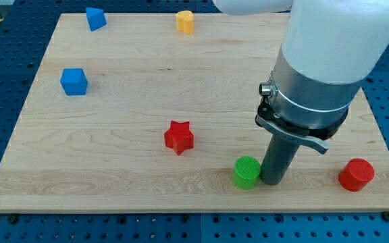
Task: Push green circle towards bottom left
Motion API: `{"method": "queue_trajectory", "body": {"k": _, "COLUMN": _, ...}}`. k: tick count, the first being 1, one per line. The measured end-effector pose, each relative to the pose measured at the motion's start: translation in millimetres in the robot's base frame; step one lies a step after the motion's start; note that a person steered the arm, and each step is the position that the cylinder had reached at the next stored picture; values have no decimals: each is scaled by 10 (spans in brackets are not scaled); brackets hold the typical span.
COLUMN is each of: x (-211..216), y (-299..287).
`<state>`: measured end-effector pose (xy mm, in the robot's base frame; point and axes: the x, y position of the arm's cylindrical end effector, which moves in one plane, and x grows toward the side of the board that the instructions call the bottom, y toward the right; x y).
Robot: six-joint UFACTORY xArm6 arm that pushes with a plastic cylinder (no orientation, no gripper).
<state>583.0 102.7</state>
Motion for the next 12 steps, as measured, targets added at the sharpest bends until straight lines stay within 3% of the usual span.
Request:
{"method": "queue_trajectory", "body": {"k": 9, "x": 21, "y": -1981}}
{"method": "queue_trajectory", "body": {"k": 11, "x": -317, "y": -1731}}
{"method": "queue_trajectory", "body": {"k": 12, "x": -253, "y": -1978}}
